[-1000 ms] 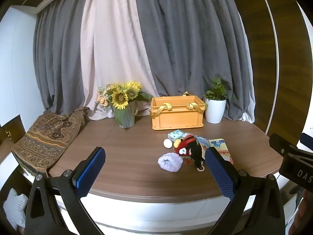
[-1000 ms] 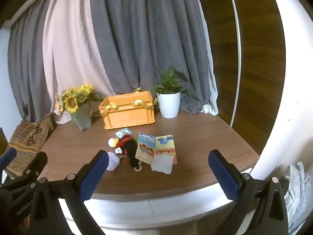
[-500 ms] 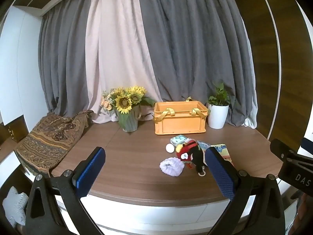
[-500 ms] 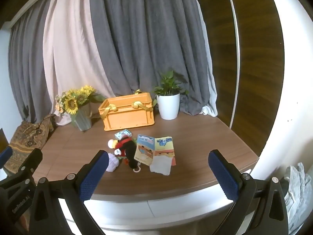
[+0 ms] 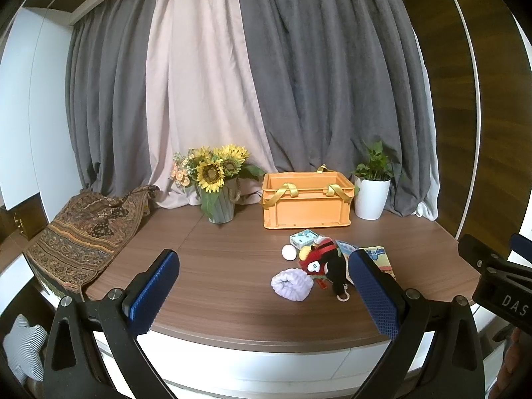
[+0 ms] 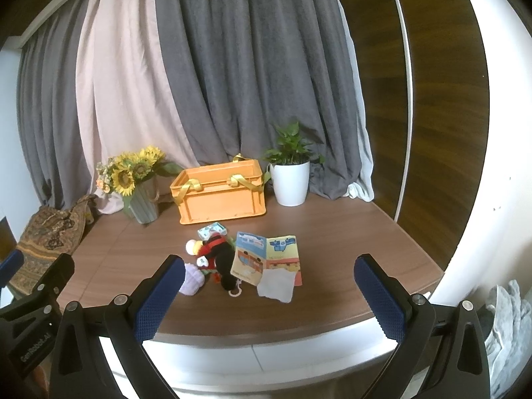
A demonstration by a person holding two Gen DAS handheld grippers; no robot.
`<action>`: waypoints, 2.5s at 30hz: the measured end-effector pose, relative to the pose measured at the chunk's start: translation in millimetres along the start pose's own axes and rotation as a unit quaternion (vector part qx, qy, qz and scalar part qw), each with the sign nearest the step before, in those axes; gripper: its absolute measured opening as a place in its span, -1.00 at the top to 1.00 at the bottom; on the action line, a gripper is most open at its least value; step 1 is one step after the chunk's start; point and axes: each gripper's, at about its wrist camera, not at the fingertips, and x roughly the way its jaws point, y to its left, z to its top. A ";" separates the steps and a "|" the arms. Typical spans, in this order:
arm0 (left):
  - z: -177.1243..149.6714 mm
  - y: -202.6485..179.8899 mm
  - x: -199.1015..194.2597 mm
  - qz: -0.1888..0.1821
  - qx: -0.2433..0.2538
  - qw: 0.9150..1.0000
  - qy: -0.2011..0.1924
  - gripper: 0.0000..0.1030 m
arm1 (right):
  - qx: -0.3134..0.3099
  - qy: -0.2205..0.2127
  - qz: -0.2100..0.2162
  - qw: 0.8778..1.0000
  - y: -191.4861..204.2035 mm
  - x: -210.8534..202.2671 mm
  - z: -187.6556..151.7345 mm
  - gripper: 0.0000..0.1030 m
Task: Organize soft objects
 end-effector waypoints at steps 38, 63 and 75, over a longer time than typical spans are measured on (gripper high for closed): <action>-5.7 -3.1 10.9 -0.004 0.000 1.000 0.006 -1.00 | 0.003 0.007 0.009 1.000 1.5 19.7 -7.5 -1.00; -9.1 -5.1 10.6 -0.006 -0.001 1.000 0.011 -1.00 | 0.004 0.009 0.009 1.000 0.3 20.5 -8.5 -1.00; -36.9 -12.4 31.7 -0.015 0.007 0.999 0.050 -1.00 | 0.009 0.035 0.009 0.999 -4.8 33.9 -27.5 -1.00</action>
